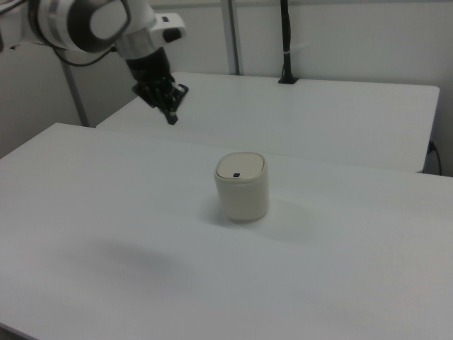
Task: Open the trash bin
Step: 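Move the gripper down over the cream bin's lid slot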
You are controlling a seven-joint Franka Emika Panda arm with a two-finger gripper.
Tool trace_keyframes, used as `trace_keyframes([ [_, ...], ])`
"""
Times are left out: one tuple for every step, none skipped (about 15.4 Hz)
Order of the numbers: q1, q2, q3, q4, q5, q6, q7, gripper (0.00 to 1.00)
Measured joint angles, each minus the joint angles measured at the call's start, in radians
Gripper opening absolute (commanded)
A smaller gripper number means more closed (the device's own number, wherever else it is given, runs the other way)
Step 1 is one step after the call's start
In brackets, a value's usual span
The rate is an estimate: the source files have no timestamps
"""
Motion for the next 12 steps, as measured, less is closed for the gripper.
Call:
trace_keyframes([
  [-0.005, 0.012, -0.011, -0.001, 0.022, 0.044, 0.0, 0.0],
  [-0.01, 0.026, -0.02, -0.001, 0.044, 0.091, 0.006, 0.0],
  [-0.013, 0.04, -0.029, -0.002, 0.058, 0.137, 0.021, 0.0],
  [-0.015, 0.056, -0.036, -0.002, 0.066, 0.18, 0.042, 0.0],
  [-0.018, 0.074, -0.038, -0.004, 0.069, 0.222, 0.066, 0.0],
  [-0.019, 0.093, -0.038, -0.006, 0.069, 0.26, 0.089, 0.0],
  [-0.02, 0.116, -0.038, -0.008, 0.069, 0.298, 0.107, 0.0],
  [-0.02, 0.139, -0.038, -0.011, 0.069, 0.331, 0.119, 0.0],
  [-0.021, 0.162, -0.038, -0.014, 0.069, 0.357, 0.124, 0.0],
  [-0.021, 0.184, -0.038, -0.016, 0.069, 0.377, 0.126, 0.0],
  [-0.021, 0.205, -0.038, -0.016, 0.069, 0.396, 0.127, 0.0],
  [-0.022, 0.224, -0.038, -0.016, 0.069, 0.413, 0.128, 0.0],
])
